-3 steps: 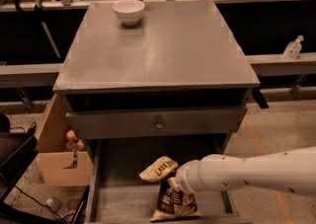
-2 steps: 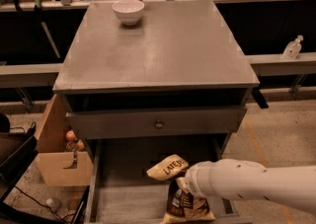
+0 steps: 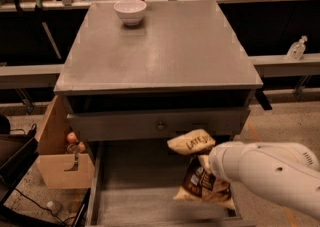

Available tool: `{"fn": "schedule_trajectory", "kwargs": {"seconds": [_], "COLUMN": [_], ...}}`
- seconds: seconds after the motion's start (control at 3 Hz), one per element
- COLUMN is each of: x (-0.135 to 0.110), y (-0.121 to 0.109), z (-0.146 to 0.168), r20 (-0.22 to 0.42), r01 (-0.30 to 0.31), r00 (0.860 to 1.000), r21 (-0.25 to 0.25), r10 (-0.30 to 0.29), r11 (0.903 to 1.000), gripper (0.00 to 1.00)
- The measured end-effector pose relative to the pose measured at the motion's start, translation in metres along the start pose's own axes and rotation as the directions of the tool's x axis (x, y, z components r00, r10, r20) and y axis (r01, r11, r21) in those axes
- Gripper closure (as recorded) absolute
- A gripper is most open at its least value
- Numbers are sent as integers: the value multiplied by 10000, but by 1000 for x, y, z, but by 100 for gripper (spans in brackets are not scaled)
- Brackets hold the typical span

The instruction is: Pick brown chip bag from middle drawer and place on counter

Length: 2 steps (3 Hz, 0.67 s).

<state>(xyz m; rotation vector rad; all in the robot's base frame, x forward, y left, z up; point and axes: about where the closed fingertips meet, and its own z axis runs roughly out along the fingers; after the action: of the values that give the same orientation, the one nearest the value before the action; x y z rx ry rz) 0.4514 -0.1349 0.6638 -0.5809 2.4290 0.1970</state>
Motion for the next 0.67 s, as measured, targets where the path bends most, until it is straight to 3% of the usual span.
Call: {"fn": "schedule_trajectory", "kwargs": {"seconds": [0.67], "x": [-24], "y": [-8], "z": [-19], "r20": [365], "r01": [154], "r00": [9992], "r21": [364], "r10": [-167], "r11": [9992], "gripper": [100]}}
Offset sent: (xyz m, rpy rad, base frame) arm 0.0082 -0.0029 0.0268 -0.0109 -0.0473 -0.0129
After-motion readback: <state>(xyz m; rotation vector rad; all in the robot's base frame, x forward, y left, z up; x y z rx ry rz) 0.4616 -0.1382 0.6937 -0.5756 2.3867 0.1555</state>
